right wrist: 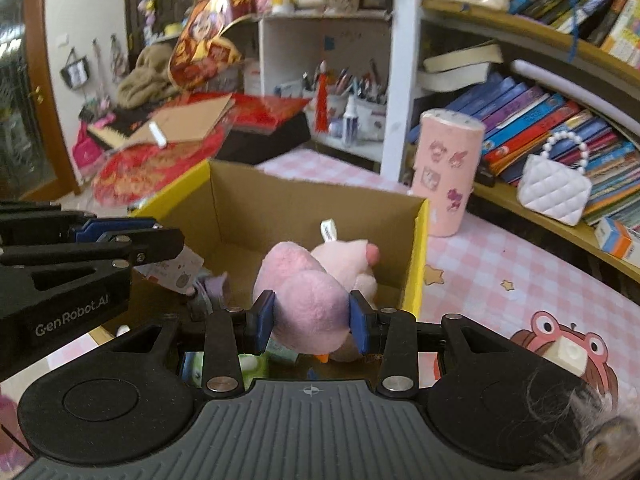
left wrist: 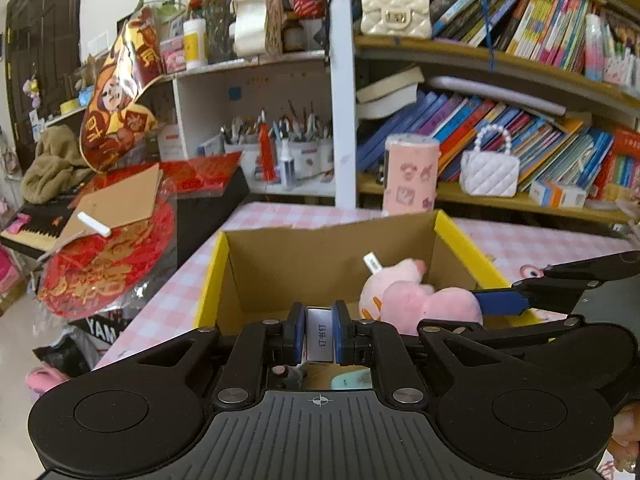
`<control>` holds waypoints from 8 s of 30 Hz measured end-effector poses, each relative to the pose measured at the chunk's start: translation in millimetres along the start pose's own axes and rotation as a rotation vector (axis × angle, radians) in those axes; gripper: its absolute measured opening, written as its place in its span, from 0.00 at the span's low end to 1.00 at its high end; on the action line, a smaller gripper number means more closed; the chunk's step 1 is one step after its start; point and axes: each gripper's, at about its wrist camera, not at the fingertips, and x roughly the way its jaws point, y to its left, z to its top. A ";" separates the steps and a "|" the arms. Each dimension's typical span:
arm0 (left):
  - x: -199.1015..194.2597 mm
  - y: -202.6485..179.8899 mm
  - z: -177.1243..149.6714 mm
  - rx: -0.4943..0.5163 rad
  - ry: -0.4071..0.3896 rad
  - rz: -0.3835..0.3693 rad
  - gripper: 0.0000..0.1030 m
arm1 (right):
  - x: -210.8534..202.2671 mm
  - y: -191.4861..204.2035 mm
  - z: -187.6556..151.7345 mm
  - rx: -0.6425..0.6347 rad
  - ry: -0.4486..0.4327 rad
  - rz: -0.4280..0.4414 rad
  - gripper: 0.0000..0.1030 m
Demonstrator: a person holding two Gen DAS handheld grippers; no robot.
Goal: Organize objects
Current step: 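Open the left tool to drop the white carton while the right tool lowers the pink plush into the box, then open the right tool to release the pink plush and withdraw both tools from the box, then move both open tools toward the white cube and white charger block on the mat, then close the left tool on the white charger block while the right tool grasps the white cube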
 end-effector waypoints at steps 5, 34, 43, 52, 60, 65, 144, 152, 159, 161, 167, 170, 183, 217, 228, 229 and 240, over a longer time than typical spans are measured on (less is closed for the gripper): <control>11.4 3.6 -1.9 -0.014 0.039 0.017 0.13 | 15.0 2.7 -4.2 -0.048 0.038 0.016 0.35; -44.1 24.3 4.4 -0.040 -0.122 0.028 0.71 | -37.8 15.2 11.0 -0.012 -0.155 -0.124 0.55; -77.0 39.8 -18.9 -0.050 -0.116 0.044 0.77 | -68.3 36.4 -7.5 0.017 -0.172 -0.174 0.62; -102.6 50.3 -48.1 -0.085 -0.065 0.047 0.78 | -92.7 61.1 -43.2 0.058 -0.118 -0.189 0.65; -120.5 44.8 -73.2 -0.076 -0.022 0.030 0.78 | -109.7 79.0 -74.9 0.064 -0.062 -0.177 0.65; -130.2 39.4 -86.9 -0.063 0.004 0.018 0.78 | -119.9 86.7 -91.4 0.079 -0.037 -0.178 0.66; -38.6 -164.6 -54.7 0.126 0.136 -0.189 0.91 | -154.2 -122.8 -153.8 0.390 0.111 -0.423 0.73; -20.7 -196.8 -46.7 0.127 0.157 -0.172 0.91 | -147.4 -162.7 -157.8 0.400 0.127 -0.405 0.73; -7.8 -212.3 -43.8 0.109 0.185 -0.139 0.92 | -139.4 -188.5 -158.5 0.396 0.139 -0.373 0.73; -4.8 -216.7 -42.6 0.109 0.188 -0.132 0.92 | -138.0 -194.8 -157.5 0.395 0.137 -0.365 0.73; 1.9 -226.3 -39.2 0.102 0.195 -0.131 0.92 | -134.7 -207.0 -154.1 0.393 0.130 -0.345 0.73; 5.8 -227.7 -36.9 0.075 0.204 -0.134 0.92 | -132.2 -211.1 -152.0 0.388 0.128 -0.332 0.73; 19.2 -234.9 -30.3 0.061 0.205 -0.112 0.92 | -124.3 -229.1 -138.1 0.376 0.098 -0.320 0.73; 112.0 -276.7 -33.9 0.069 0.249 -0.157 0.49 | -68.1 -271.2 -80.3 0.335 0.013 -0.272 0.78; 81.9 -229.4 -30.6 -0.011 0.252 -0.124 0.49 | -37.6 -258.6 -73.0 0.312 0.032 -0.174 0.82; 76.4 -224.9 -31.1 -0.014 0.251 -0.122 0.49 | -32.2 -256.9 -72.4 0.308 0.039 -0.161 0.83; 26.3 -200.4 -40.0 -0.061 0.268 -0.099 0.49 | 25.8 -236.4 -70.2 0.183 0.092 -0.122 0.81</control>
